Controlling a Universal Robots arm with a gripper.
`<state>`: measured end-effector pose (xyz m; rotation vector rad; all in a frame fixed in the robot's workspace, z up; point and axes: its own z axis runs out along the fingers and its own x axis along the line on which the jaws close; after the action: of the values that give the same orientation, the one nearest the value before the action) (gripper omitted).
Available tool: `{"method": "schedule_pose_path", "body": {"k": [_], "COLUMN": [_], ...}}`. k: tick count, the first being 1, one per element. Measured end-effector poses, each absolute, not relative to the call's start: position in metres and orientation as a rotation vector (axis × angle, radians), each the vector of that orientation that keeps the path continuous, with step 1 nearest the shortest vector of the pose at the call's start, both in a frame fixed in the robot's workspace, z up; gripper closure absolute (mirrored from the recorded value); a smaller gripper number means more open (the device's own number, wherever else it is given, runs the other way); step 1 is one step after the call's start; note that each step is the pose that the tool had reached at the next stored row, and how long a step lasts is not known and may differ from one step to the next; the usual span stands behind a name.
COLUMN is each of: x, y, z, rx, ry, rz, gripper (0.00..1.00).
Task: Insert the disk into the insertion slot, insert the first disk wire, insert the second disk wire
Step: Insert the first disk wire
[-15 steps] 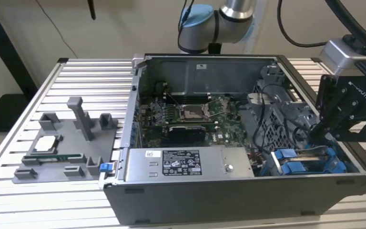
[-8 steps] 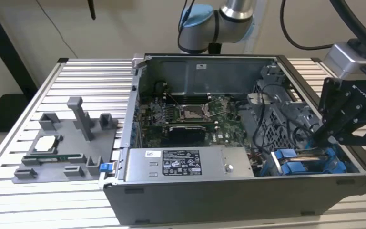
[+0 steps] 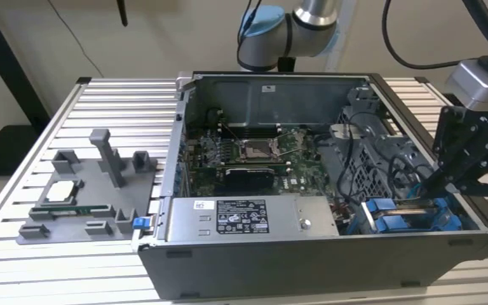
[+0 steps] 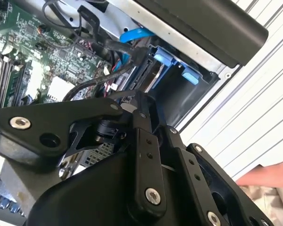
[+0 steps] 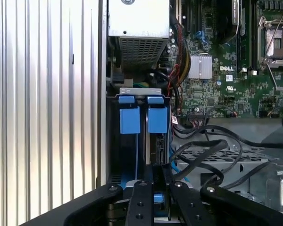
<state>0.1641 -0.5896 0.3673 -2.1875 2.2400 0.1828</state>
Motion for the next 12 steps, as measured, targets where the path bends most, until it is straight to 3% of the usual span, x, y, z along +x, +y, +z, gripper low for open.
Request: {"method": "schedule_pose_path", "body": {"k": [12], "x": [0.1707], "y": [-0.5897], "z": [0.3585], "rx": [-2.183], "ry": [2.235], "rz": [0.197], "gripper": [1.0]}}
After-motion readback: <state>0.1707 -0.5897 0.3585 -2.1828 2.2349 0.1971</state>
